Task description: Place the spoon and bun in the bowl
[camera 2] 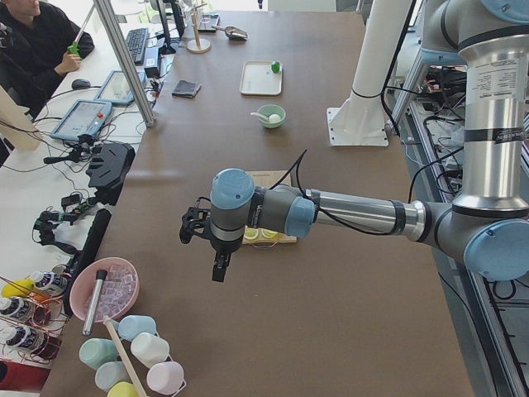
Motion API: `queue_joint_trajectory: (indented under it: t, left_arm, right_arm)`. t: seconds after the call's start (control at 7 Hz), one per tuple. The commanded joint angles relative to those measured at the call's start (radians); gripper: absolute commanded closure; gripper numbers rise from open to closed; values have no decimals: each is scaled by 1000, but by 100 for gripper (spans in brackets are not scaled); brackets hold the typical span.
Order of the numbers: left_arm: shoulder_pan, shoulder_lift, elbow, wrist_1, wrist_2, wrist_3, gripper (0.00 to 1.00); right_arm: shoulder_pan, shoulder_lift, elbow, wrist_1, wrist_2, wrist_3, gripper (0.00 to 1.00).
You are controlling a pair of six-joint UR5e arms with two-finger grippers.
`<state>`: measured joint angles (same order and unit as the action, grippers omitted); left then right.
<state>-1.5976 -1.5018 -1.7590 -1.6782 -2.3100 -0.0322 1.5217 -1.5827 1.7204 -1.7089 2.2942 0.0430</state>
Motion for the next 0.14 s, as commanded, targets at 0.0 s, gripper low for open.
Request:
queue_joint_trajectory:
  t: [0.0]
  left_arm:
    - [1, 0, 6, 2, 1, 0, 2]
  right_arm:
    - [0, 3, 1, 0, -1, 0, 0]
